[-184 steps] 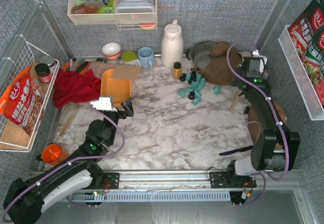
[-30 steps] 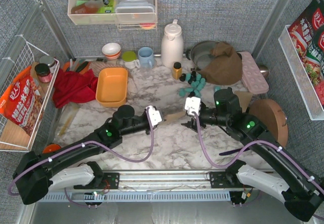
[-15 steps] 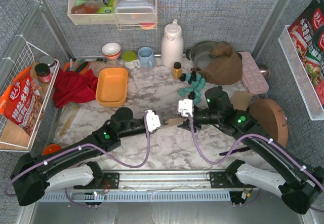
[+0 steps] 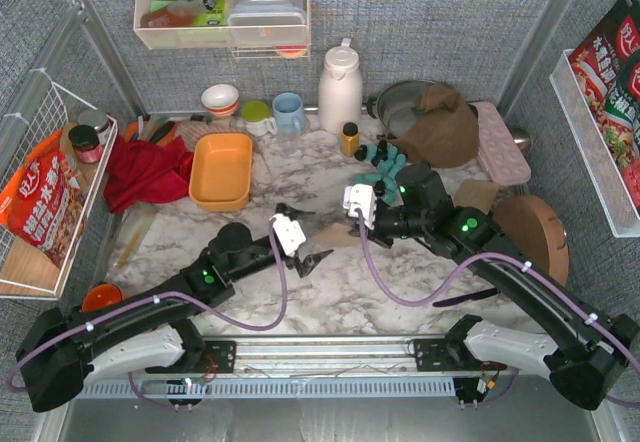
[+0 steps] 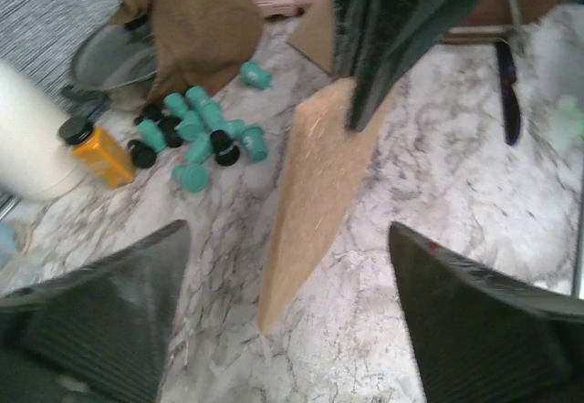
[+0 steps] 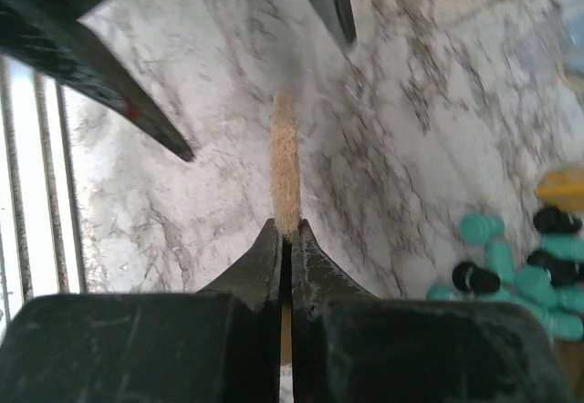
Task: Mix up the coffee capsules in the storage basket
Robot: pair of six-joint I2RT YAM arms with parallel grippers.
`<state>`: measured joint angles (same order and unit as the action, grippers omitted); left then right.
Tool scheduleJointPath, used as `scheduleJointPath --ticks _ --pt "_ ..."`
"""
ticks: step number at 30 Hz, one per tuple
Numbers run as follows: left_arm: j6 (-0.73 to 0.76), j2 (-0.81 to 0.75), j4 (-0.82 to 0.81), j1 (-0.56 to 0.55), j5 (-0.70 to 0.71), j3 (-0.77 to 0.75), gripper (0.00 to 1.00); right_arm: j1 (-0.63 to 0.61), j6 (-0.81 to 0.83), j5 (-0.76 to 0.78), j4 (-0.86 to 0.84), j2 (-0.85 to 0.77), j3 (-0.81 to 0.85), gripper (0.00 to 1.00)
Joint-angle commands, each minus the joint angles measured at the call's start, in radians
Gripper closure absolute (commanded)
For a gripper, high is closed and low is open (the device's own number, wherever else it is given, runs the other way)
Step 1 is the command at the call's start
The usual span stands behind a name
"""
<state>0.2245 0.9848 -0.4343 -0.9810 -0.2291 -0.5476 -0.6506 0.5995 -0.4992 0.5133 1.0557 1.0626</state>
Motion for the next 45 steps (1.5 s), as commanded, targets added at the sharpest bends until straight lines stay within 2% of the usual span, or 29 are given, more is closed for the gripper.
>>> scheduleJointPath --ticks 1,3,6,10,13,15,17,18,19,21,23,27,32,38,41,45 --pt "-0.099 -0.049 -0.176 -0.001 0.234 0.050 0.01 -0.001 -0.118 0.223 -0.009 0.001 0.009 1.00" --pt "-0.131 -0.079 -0.201 -0.001 0.373 0.073 0.01 -0.001 -0.181 0.387 -0.024 0.000 0.009 1.00" --pt "-0.172 -0.128 -0.226 -0.001 0.582 0.104 0.01 0.001 -0.253 0.750 -0.060 -0.002 0.005 1.00" --pt "-0.207 -0.183 -0.200 -0.001 0.789 0.135 0.01 0.009 -0.174 1.210 -0.220 -0.001 -0.055 1.00" --pt "-0.241 -0.222 -0.182 -0.001 0.871 0.158 0.01 0.048 -0.076 1.439 -0.411 0.027 -0.112 1.00" --pt "-0.253 -0.240 -0.191 -0.001 0.920 0.180 0.01 0.107 -0.001 1.489 -0.554 0.060 -0.152 1.00" --pt "-0.256 -0.250 -0.196 0.000 0.953 0.191 0.01 0.194 0.011 1.481 -0.669 0.098 -0.179 1.00" --pt "-0.258 -0.256 -0.192 0.000 0.962 0.193 0.01 0.243 -0.052 1.465 -0.672 0.117 -0.173 1.00" --pt "-0.260 -0.257 -0.186 0.000 0.966 0.192 0.01 0.303 -0.159 1.429 -0.611 0.128 -0.148 1.00" --pt "-0.254 -0.258 -0.179 0.001 0.963 0.188 0.01 0.428 -0.414 1.253 -0.459 0.123 -0.097 1.00" --pt "-0.249 -0.254 -0.166 0.001 0.953 0.181 0.01 0.536 -0.593 1.057 -0.407 0.108 -0.087 1.00" --pt "-0.249 -0.251 -0.148 0.001 0.938 0.173 0.01 0.674 -0.779 0.870 -0.369 0.137 -0.048 1.00" --pt "-0.255 -0.261 -0.164 0.001 0.933 0.197 0.01 0.816 -0.904 0.659 -0.289 0.225 0.031 1.00" --pt "-0.255 -0.278 -0.180 0.001 0.933 0.219 0.01 0.918 -0.956 0.465 -0.216 0.386 0.151 1.00" --pt "-0.250 -0.286 -0.172 0.001 0.939 0.219 0.01 0.935 -0.948 0.411 -0.166 0.473 0.222 0.95" --pt "-0.249 -0.300 -0.171 0.001 0.940 0.229 0.01 0.941 -0.919 0.436 -0.142 0.545 0.269 0.90"
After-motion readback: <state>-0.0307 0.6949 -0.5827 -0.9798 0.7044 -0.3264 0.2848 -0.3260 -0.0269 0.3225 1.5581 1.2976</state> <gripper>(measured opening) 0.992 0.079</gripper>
